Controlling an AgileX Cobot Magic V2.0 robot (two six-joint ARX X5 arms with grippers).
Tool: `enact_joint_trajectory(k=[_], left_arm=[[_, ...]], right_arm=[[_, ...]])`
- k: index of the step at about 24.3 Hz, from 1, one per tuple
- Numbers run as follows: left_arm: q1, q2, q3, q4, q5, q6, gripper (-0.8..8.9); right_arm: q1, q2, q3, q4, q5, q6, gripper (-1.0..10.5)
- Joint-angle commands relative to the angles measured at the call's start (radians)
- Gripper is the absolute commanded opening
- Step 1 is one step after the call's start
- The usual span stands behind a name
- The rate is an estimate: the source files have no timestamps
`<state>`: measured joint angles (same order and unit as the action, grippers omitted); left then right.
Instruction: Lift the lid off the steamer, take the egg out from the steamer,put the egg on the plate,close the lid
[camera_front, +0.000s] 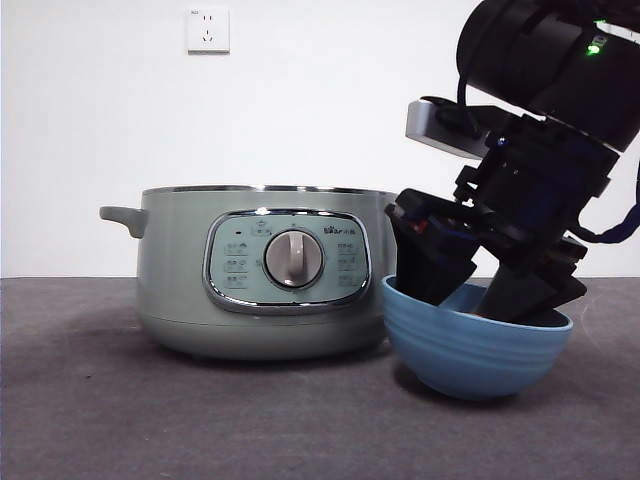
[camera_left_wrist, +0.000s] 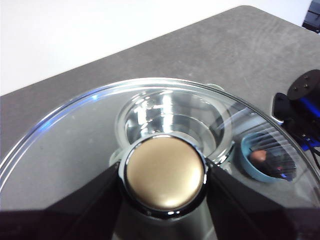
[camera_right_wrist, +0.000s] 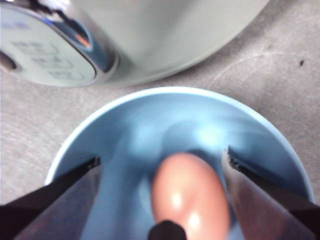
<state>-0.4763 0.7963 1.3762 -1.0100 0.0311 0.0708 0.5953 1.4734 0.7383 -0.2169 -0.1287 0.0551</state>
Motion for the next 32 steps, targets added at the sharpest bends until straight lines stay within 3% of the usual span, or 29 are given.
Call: enact_joint_trajectory(k=[1,11,20,32], left_arm=[[0.000,0.004,0.020,0.055,0.009,0.009,-0.08],[-0.005,0.157,0.020,0.193,0.082,0.009,-0.08],[-0.046,0.448,0.019,0.431,0.082,0.020,-0.08],[-0.055,0.684,0.019,0.602,0.075,0.020,-0.08]], right_arm=[[0.002,-0.041,0.008,0.000,-0.002,-0.016,4.1],[0.002,-0.479,0.056,-0.131,0.001,-0.019,4.1],[0.002,-0.887,0.058,-0.228,0.035,0.030,4.1],[0.002,-0.964,0.058,-0.284,0.061,0.034,4.1]])
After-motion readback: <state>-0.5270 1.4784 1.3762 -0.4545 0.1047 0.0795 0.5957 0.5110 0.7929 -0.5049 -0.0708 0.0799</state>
